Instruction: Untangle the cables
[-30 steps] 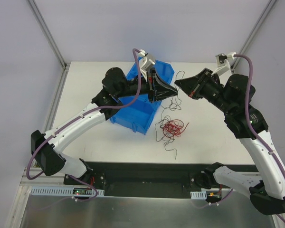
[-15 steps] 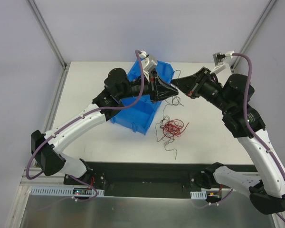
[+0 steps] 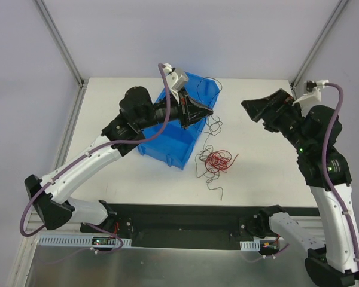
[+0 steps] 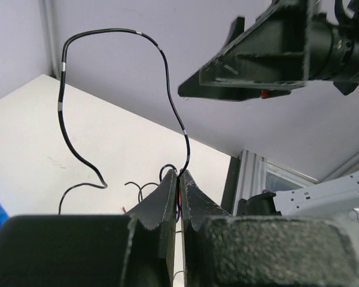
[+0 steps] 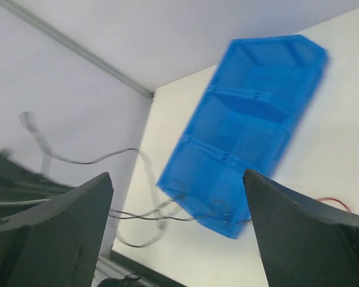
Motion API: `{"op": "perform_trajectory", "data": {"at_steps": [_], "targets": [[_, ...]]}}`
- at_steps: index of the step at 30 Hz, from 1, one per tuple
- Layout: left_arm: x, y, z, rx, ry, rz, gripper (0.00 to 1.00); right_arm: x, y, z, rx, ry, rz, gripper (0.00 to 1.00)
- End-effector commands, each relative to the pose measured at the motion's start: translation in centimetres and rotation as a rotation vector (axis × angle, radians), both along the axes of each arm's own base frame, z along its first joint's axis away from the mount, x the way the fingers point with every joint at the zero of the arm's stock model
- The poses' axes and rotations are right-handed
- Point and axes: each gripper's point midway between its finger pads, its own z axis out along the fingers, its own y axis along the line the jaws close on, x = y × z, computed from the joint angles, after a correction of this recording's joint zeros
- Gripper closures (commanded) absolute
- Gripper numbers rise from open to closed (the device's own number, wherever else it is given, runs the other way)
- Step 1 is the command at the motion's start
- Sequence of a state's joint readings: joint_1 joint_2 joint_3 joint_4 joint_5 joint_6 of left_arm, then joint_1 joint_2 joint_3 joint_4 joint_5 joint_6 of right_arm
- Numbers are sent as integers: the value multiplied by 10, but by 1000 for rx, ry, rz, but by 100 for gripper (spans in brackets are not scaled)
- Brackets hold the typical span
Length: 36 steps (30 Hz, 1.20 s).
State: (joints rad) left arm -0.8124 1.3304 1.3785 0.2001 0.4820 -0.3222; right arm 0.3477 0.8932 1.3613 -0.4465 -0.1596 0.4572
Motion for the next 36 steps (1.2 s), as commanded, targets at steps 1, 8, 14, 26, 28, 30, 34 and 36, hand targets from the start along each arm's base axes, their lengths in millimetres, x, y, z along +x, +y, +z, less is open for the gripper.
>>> {"op": "perform_trajectory", "data": {"at_steps": [1, 8, 14, 26, 28, 30, 34, 36], "targets": [[-11, 24, 40, -39, -94, 63, 100, 2, -38, -81, -88, 227, -114, 7], [-37, 28, 75, -88, -100, -40, 100, 4, 16, -201, -32, 656, 133, 25], [-52, 33, 107, -138, -157, -80, 100, 13, 52, -281, -135, 889, 214, 66], [-65, 53, 193, -257, -400, -38, 100, -10, 38, -392, -240, 1152, 96, 77], [-64, 55, 203, -270, -435, -21, 100, -21, 9, -402, -309, 1191, -6, 76], [-62, 57, 210, -278, -462, 1, 100, -32, -27, -405, -379, 1223, -113, 74], [-58, 55, 210, -272, -479, 13, 100, -44, -106, -398, -492, 1229, -344, 71], [-56, 52, 206, -264, -471, 10, 100, -45, -124, -390, -505, 1211, -352, 70]]}}
